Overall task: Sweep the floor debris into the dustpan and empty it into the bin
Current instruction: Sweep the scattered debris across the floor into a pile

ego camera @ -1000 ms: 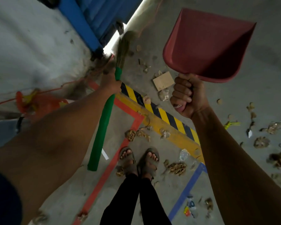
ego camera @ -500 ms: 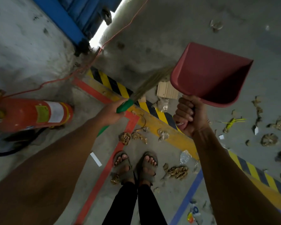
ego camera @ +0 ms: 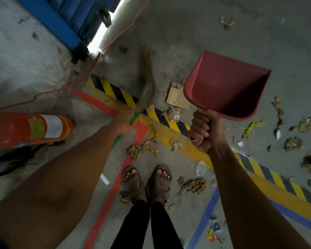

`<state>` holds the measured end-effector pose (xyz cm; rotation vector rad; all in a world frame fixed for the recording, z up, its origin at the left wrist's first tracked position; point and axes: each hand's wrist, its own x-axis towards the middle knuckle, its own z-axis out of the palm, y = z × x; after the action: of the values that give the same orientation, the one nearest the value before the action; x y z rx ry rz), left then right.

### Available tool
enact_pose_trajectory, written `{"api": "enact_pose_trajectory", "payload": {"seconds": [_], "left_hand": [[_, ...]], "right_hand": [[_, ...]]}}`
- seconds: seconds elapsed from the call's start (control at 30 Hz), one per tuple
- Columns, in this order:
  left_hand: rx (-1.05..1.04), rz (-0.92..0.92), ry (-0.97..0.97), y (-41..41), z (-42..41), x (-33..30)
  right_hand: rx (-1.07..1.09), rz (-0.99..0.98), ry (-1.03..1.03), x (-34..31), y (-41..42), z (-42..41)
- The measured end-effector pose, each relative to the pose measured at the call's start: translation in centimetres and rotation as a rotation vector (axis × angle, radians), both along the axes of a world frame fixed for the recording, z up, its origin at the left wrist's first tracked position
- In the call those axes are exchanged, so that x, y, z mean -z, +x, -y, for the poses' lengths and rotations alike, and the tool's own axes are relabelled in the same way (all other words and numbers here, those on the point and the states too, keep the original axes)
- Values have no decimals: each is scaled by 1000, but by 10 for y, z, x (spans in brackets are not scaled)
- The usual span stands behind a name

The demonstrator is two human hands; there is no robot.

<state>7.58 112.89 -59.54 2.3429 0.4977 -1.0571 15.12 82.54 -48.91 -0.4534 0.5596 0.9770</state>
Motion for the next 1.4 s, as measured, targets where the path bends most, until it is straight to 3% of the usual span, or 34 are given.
{"api": "enact_pose_trajectory", "payload": {"seconds": [0.1, 0.23, 0.43, 0.7, 0.9, 1.07, 1.23, 1.4], "left_hand": [[158, -23, -150, -29, 13, -3], [147, 80, -246, -51, 10, -29], [37, 195, -10, -51, -10, -69], [-98, -52, 202, -41, 27, -78], [266, -220, -69, -71, 44, -97], [222, -74, -205, -85, 22, -132], [59, 119, 13, -89, -4, -145], [-145, -12, 289, -85, 9, -129]], "right_hand": [[9, -22, -22, -5, -13, 12], [33, -20, -25, -20, -23, 28], [38, -22, 10, -43, -35, 37], [2, -45, 12, -57, -60, 31], [-22, -71, 30, -74, -77, 33], [-3, -90, -6, -90, -79, 44], [6, -95, -15, -99, -76, 47], [-18, -95, -9, -87, -82, 41]]}}
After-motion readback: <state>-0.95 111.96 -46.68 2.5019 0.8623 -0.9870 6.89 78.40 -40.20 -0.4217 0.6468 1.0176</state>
